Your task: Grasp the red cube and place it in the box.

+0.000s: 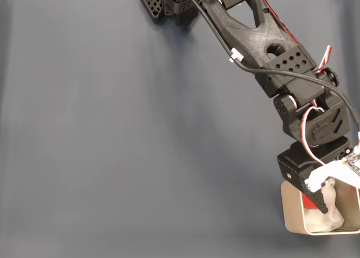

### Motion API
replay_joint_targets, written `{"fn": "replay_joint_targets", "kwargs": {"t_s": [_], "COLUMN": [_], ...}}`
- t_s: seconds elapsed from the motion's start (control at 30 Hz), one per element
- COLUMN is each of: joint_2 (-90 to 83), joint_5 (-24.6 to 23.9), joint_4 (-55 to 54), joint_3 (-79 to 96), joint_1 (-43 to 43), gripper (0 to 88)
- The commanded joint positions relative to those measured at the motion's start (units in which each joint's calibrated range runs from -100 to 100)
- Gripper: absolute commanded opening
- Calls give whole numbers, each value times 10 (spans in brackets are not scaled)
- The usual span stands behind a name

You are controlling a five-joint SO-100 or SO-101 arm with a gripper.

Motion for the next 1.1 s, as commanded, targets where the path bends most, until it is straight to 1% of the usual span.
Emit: {"fn": "replay_joint_targets", "kwargs": {"t_s": [0.0,0.57,0.67,0.73,0.93,1.0,1.07], "joint_2": [-5,-5,-5,-6,-35,-56,-82], "joint_5": [7,2,0,-3,-12,-11,-14], "joint_4": [-12,-15,-17,-17,-20,-25,-26], "joint_3": [-10,-11,-12,-14,-8,5,19], "joint_1": [8,8,8,8,14,20,28], "gripper": [392,392,377,335,41,3,0]}}
